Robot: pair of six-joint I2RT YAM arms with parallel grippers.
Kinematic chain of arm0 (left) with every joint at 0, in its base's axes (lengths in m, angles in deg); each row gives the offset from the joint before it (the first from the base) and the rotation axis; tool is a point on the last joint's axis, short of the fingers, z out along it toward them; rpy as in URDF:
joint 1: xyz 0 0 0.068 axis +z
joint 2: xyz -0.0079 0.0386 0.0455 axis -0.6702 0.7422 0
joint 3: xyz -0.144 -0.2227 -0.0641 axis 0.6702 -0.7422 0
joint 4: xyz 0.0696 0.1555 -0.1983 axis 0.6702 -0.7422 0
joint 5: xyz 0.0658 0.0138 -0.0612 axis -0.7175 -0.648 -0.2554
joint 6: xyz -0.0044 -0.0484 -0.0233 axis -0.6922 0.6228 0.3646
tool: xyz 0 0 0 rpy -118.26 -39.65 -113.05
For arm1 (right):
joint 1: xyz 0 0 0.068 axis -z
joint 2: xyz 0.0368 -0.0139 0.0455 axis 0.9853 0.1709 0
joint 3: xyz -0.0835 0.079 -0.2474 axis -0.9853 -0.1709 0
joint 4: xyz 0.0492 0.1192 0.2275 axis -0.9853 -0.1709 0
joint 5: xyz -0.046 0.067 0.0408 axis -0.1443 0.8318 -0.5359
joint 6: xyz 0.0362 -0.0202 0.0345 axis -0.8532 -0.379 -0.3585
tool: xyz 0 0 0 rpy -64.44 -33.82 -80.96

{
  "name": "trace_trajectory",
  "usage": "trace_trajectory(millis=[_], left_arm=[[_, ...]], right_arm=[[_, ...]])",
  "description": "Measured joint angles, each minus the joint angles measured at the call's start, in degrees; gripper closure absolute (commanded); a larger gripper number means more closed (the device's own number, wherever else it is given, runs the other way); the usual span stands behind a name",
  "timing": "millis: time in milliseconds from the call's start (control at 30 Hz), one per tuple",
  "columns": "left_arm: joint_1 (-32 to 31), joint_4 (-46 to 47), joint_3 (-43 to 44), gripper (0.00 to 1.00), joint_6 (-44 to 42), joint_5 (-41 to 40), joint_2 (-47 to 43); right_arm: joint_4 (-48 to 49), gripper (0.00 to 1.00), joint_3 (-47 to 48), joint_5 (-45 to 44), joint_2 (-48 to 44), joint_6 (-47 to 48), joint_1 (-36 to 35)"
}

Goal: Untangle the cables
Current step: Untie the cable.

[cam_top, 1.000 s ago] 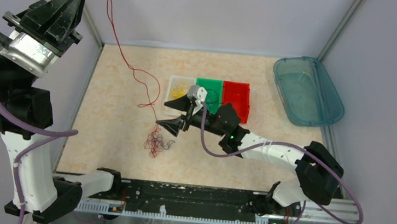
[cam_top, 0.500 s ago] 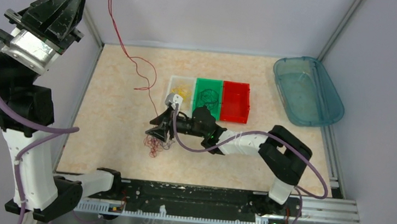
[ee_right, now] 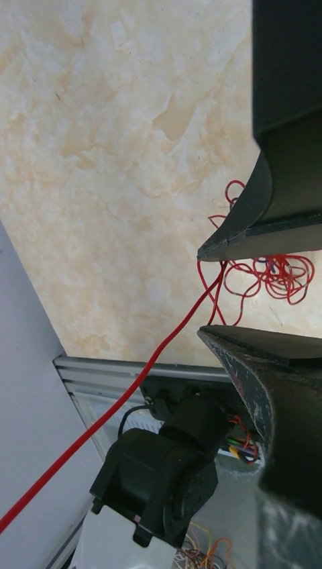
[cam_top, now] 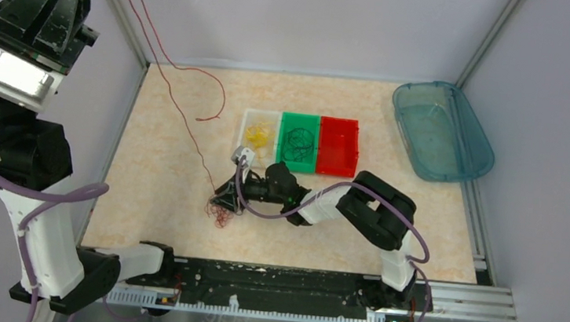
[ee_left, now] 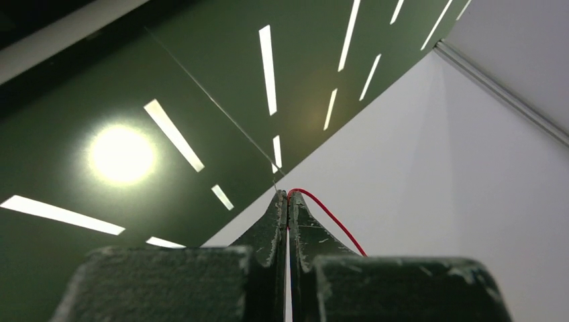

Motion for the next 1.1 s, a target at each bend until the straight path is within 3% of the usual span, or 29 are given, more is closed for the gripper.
trace_trajectory(millis=[667,833,967,1100], left_arm=[[0.0,20.7,13.5,1.00,-14.2,-5.5,6.7],[0.0,20.9,9.3,1.00,-15.5,-5.3,4.2],[0.0,20.2,1.3,1.00,-15.5,-4.9,0.3],[0.0,18.4,-1.1,1.00,-15.1,-5.0,-0.2]], right_arm=[[-7.1,0.56,-0.1,-1.5,2.0,3.9,0.0],[-8.7,0.39,-2.5,-3.2,0.2,4.9,0.0],[-12.0,0.32,-5.3,-4.5,-7.6,7.2,0.0],[-11.8,0.24,-5.4,-3.0,-17.5,9.0,0.0]])
